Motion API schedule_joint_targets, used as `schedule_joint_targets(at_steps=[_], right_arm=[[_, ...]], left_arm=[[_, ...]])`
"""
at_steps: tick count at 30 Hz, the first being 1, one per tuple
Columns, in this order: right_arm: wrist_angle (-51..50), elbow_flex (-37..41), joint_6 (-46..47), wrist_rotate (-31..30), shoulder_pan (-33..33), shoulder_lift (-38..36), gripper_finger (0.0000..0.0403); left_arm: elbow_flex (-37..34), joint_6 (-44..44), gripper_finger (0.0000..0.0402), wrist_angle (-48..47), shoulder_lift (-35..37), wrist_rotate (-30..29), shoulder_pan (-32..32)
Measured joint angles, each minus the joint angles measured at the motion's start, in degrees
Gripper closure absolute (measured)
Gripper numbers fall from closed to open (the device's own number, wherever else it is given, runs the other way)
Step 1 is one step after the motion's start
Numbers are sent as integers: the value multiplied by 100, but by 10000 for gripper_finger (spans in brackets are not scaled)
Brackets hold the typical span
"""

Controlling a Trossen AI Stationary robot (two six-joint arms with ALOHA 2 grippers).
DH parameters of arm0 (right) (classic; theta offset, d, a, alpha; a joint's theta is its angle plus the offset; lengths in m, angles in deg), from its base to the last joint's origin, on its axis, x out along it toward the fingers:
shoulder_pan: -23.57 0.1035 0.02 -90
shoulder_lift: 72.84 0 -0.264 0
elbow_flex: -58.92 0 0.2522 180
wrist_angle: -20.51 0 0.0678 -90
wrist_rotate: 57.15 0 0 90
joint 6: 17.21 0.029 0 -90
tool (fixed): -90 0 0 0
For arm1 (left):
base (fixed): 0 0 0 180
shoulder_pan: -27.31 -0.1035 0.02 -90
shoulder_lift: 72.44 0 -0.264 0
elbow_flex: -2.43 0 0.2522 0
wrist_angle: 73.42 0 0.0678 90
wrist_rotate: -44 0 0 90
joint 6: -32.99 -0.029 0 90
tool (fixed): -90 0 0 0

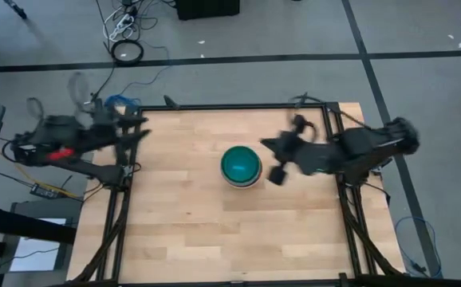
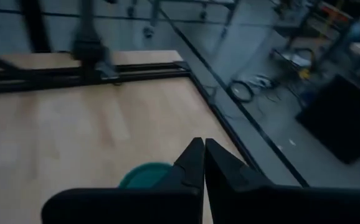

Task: Nest bowls inside each other
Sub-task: Return to Home Position

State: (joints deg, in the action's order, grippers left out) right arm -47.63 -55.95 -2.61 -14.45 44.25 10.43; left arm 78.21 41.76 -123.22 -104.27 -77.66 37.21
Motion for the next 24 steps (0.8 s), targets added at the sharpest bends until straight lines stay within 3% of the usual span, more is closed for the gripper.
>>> schedule_joint_targets(at_steps=[5,11,17,24], right_arm=[[441,1327,-116,-120,699,-1226,402],[2143,3817,73,-307,1163,-2851,403],[4100,5904,-144,48,1111,-4134,403],[5634,7614,-463,566,728,-5125,403]], left_arm=[[-718,42,200,-40,1223,1,115],[-1543,199,200,46,2249,180,114],[-2059,223,200,241,2527,316,114],[-2649,242,200,624,2502,539,114]])
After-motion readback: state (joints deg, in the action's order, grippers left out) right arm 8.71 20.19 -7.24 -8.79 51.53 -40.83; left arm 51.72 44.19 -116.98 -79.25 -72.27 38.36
